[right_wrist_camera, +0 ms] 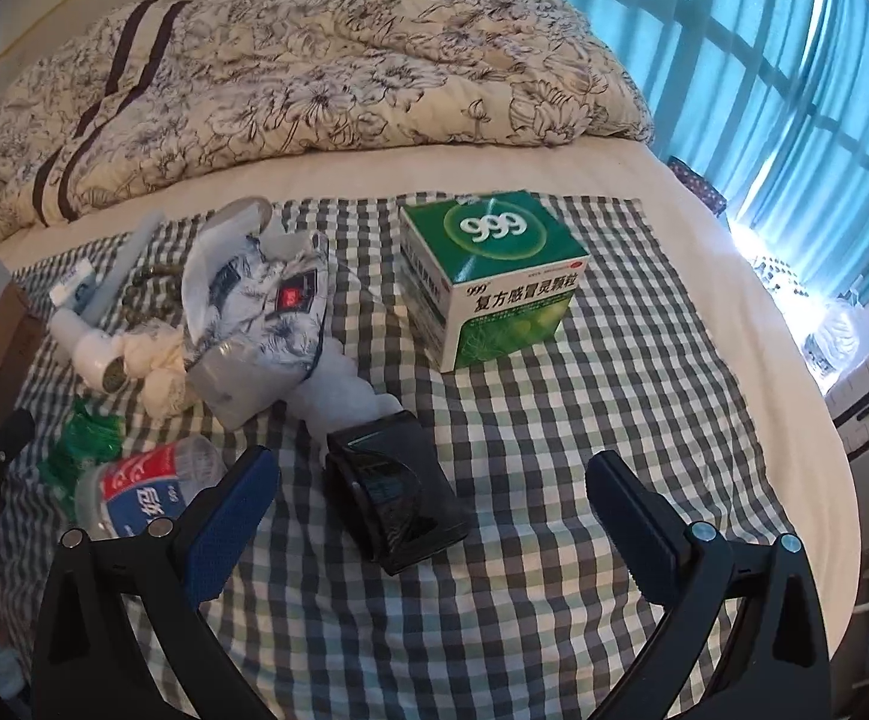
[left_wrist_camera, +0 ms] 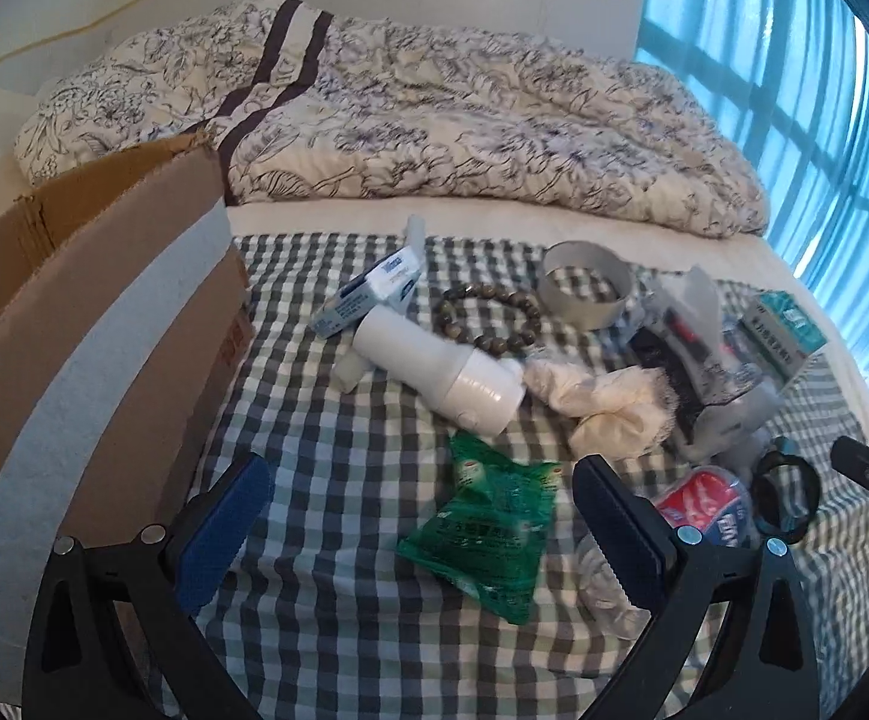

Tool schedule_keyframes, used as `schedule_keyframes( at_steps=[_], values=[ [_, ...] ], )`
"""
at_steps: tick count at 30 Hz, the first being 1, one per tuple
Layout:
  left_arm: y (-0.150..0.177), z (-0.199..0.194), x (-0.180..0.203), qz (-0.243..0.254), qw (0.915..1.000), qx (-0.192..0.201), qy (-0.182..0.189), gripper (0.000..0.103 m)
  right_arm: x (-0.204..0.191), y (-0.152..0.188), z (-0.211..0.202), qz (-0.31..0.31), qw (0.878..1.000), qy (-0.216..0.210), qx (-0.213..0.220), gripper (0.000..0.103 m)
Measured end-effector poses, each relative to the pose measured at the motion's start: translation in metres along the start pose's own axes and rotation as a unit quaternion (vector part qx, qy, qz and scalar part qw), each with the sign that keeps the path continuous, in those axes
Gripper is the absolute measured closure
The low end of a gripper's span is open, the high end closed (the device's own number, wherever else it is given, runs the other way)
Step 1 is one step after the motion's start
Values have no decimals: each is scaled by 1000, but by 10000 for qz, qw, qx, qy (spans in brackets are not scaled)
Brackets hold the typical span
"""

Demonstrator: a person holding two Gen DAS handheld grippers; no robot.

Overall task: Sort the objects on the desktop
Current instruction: 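Grasp the black plastic item with the right tool while the left tool grasps the green snack bag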

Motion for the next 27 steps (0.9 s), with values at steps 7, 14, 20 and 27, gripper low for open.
schedule_keyframes(
  at_steps=[7, 14, 20, 27],
  values=[
    [11, 32, 1, 2, 9990, -442, 1, 0, -7, 11, 21, -230, 9996, 9, -176, 0],
    [17, 52, 6, -2, 9980, -614, 173, 0, -9, 17, 43, -410, 9986, 187, -295, 0],
    [16, 59, 1, -251, 9964, -745, 303, 0, -15, 18, 59, -508, 9977, 213, -405, 1],
    [16, 65, -9, -491, 9940, -896, 396, 0, -26, 21, 65, -632, 9968, 188, -442, 1]
  ],
)
Point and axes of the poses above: each gripper's, at about its wrist camera, not at the fingertips, and z roughly the way its jaws point, x to its right, y to its underside, the point moved 4 cm from there along z, roughly the way its jaws point, and after that the axes turned 10 degrees about y, right-handed, at the moved point
